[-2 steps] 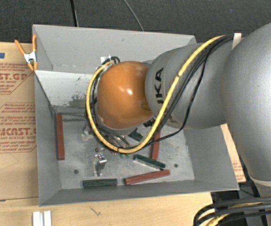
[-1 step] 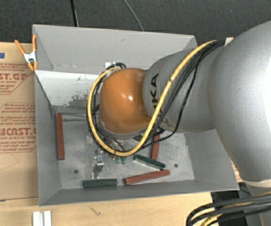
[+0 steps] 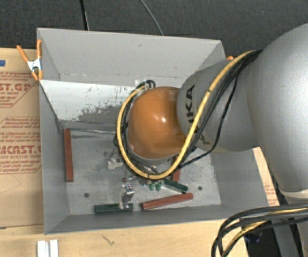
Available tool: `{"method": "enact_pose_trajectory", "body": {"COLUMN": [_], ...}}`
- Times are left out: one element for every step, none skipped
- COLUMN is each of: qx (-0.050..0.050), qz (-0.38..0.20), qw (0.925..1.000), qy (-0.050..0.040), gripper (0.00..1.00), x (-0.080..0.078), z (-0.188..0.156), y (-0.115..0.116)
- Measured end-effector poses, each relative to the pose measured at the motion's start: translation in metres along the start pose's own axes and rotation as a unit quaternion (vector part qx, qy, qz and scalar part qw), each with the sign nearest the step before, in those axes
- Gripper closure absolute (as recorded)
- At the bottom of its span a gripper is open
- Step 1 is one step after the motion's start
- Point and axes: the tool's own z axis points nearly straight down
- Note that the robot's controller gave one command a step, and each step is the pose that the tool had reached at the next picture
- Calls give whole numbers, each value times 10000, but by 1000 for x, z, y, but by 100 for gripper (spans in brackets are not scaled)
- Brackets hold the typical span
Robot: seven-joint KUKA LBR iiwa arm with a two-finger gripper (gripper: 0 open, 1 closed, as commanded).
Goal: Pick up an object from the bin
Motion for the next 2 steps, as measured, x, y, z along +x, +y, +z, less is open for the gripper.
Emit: {"method": "enact_pose_trajectory", "body": {"qx": [0,-2], "qz": [470,-562], "qw": [9989,9984], "qy": [2,9], "gripper": [0,100], "x": [9,12], "z": [16,47], "y": [-19,-4]}}
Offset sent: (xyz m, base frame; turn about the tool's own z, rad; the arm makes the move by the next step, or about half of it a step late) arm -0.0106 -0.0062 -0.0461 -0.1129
